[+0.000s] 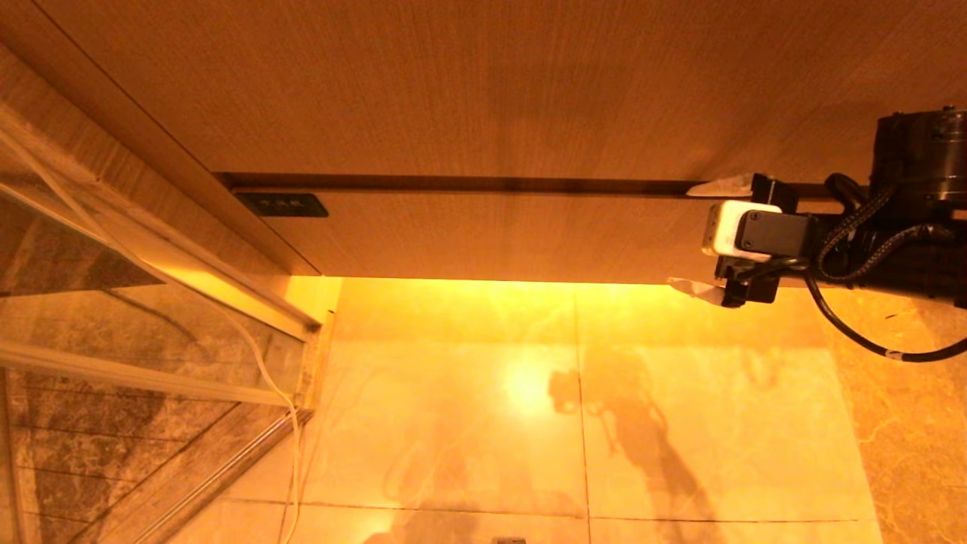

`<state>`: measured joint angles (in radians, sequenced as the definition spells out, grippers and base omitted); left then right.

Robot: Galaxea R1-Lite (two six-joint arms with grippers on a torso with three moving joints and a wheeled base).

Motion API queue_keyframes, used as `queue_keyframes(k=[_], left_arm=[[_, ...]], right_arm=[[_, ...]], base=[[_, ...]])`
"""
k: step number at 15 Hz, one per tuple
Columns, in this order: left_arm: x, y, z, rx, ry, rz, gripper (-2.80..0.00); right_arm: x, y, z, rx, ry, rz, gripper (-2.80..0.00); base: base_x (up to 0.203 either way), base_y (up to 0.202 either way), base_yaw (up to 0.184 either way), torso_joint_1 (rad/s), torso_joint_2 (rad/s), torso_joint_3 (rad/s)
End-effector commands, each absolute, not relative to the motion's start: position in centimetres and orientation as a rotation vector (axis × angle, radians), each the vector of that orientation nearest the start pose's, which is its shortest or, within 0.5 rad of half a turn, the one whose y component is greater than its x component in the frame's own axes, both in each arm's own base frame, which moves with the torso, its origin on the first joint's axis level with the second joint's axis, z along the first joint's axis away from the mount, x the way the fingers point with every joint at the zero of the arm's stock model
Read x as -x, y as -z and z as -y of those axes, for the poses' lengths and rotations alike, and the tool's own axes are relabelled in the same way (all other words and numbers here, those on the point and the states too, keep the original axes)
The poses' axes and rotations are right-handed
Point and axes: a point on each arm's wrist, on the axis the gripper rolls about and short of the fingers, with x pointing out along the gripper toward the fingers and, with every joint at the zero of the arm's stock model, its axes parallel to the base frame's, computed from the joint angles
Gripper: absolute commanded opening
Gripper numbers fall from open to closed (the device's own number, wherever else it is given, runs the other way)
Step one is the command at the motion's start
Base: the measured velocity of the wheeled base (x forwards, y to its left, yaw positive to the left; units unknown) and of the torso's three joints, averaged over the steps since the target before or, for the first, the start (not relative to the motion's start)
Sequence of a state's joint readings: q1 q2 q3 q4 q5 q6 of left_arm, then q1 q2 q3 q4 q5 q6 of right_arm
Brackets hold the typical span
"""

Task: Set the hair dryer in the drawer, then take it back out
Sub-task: Pull open the drawer

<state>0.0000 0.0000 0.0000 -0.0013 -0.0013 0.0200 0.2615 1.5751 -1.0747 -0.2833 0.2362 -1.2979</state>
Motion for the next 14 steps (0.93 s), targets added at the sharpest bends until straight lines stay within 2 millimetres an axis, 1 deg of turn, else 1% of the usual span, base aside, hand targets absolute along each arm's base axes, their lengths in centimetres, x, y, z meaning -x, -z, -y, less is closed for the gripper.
queue_keyframes(k=[1, 7, 14], left_arm=[[2.3, -7.5, 0.0, -0.02, 0.002, 0.0, -2.8], [2.3, -7.5, 0.0, -0.02, 0.002, 0.0, -2.8], [2.3, -7.5, 0.0, -0.02, 0.002, 0.0, -2.8]], right_arm=[[-28.5, -25.6, -8.1, 1.275, -0.569, 0.122, 0.0], [-29.9, -25.3, -8.3, 1.284, -0.537, 0.108, 0.0], [-31.4, -25.0, -8.7, 1.286, -0.506, 0.137, 0.0]], base=[[0.0, 0.0, 0.0, 0.0, 0.0, 0.0], [0.0, 0.0, 0.0, 0.0, 0.0, 0.0], [0.0, 0.0, 0.0, 0.0, 0.0, 0.0]])
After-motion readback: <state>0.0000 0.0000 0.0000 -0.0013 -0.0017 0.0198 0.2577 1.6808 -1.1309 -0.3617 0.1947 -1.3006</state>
